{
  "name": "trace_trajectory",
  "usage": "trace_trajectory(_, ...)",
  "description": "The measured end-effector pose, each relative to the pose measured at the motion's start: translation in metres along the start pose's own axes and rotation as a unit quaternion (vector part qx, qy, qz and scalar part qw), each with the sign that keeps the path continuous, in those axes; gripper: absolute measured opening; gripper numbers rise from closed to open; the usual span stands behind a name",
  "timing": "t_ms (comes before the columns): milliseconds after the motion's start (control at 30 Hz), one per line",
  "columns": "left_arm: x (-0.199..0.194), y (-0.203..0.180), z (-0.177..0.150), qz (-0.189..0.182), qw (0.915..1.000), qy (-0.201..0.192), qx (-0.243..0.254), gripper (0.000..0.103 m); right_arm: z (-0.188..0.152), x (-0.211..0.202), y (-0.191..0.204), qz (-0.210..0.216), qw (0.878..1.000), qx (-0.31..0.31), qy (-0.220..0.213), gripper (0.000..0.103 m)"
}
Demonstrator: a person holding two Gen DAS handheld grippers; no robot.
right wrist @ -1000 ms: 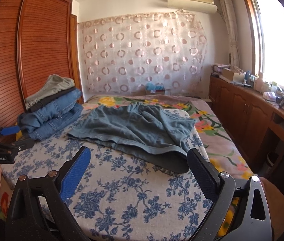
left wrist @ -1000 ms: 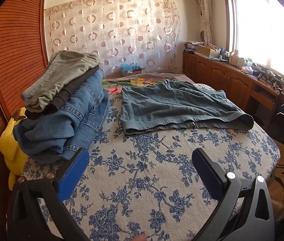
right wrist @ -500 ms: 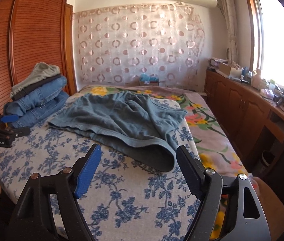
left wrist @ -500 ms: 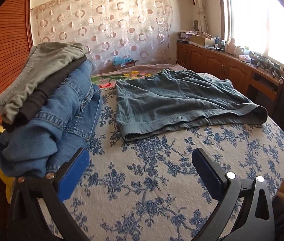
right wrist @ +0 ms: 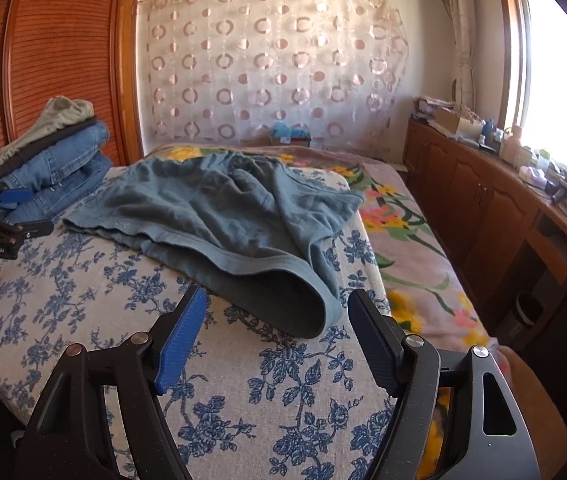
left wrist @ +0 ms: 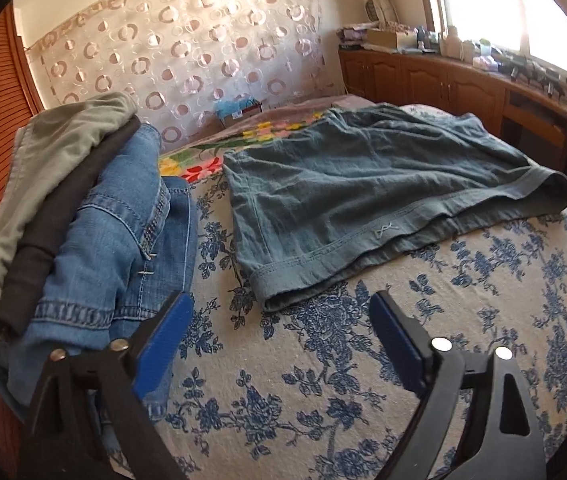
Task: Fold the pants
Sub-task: 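Move the left tool to the shorts' hem and close on it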
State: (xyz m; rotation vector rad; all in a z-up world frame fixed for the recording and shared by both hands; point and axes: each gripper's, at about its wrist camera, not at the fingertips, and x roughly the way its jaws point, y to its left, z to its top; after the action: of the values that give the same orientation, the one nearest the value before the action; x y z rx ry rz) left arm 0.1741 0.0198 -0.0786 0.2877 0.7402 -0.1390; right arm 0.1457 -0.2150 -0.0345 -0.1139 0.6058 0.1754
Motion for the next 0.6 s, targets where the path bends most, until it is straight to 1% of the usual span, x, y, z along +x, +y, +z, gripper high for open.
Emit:
trace_trajectory(100, 0.012, 0.004, 0.000, 0.006, 0.9997, 0.024, 0.004, 0.072, 0.001, 0.007, -0.004, 0.002, 1.000, 0.001, 0.011, 0.075)
trace_trajectory(133, 0.017, 0.003, 0.000, 0.010, 0.9995, 0.031, 0.006, 0.069, 0.002, 0.008, -0.004, 0.003, 1.000, 0.002, 0.013, 0.074)
trace_trajectory(200, 0.024, 0.005, -0.002, 0.022, 0.9987, 0.046, 0.010, 0.068, 0.003, 0.009, -0.007, 0.005, 1.000, 0.004, 0.015, 0.074)
trace_trajectory(233, 0.027, 0.006, -0.003, 0.026, 0.9984, 0.048, 0.009, 0.064, 0.003, 0.009, -0.008, 0.004, 1.000, 0.005, 0.015, 0.074)
trace_trajectory(300, 0.032, 0.009, -0.005, 0.032, 0.9978, 0.058, 0.006, 0.060, 0.003, 0.008, -0.010, 0.004, 1.000, 0.005, 0.015, 0.074)
trace_trajectory(600, 0.040, 0.017, -0.004, 0.020, 0.9978, 0.062, -0.015, 0.047, 0.003, 0.012, -0.011, 0.005, 1.000, 0.001, 0.024, 0.074)
